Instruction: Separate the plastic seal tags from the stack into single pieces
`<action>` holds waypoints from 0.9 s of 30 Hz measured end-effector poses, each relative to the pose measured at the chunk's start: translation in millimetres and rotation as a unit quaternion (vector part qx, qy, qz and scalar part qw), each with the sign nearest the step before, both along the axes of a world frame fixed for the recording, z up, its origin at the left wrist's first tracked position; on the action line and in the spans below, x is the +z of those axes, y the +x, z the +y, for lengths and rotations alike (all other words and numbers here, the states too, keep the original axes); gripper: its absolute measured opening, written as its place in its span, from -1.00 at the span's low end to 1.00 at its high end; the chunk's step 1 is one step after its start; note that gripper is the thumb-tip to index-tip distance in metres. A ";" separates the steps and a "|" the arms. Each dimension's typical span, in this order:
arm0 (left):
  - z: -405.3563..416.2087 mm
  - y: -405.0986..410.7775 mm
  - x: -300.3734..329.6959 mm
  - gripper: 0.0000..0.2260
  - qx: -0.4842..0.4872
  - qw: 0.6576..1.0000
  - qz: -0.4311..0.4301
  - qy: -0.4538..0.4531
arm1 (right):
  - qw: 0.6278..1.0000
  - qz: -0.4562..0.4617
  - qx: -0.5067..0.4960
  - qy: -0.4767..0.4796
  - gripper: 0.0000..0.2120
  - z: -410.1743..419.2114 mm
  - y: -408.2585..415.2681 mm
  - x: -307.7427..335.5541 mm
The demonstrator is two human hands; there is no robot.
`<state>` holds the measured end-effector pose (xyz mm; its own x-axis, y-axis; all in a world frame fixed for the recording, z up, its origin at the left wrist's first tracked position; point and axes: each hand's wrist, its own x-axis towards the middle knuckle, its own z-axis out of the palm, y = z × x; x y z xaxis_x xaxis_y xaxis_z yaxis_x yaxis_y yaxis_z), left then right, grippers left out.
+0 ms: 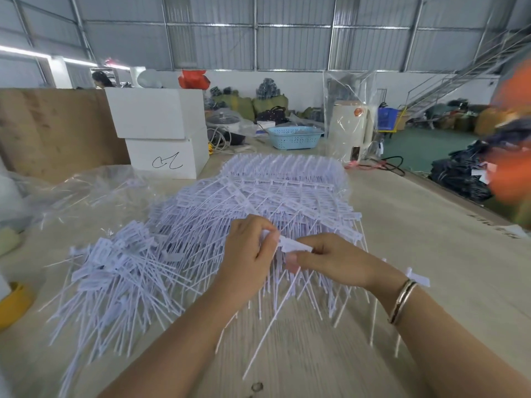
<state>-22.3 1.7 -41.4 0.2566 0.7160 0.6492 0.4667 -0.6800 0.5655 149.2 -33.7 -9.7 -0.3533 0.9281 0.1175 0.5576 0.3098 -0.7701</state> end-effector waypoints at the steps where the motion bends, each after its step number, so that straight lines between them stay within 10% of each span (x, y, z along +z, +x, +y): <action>1: -0.3 -0.7 0.5 -0.81 -0.007 1.000 -0.002 -0.010 | 0.999 0.037 0.012 -0.004 -0.84 0.3 -3.6 -1.3; 10: 0.6 -10.7 6.3 -0.59 -0.115 0.979 -0.091 -0.142 | 0.988 0.147 -0.006 0.047 -0.75 0.9 -24.0 -16.4; 20: 1.1 -9.2 4.6 -0.71 -0.144 0.873 -0.316 -0.341 | 0.958 0.252 -0.039 0.130 -0.71 1.4 -35.4 -20.4; 27: -1.2 1.5 2.7 -0.85 -0.141 0.953 -0.112 -0.242 | 0.949 0.287 -0.033 0.129 -0.68 2.3 -11.8 -10.1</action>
<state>-20.8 0.5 -38.7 0.3771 0.8688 0.3208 0.1351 -0.3942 0.9090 137.4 -31.4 -19.8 -0.1039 0.8601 0.4995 0.0951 0.5085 -0.8558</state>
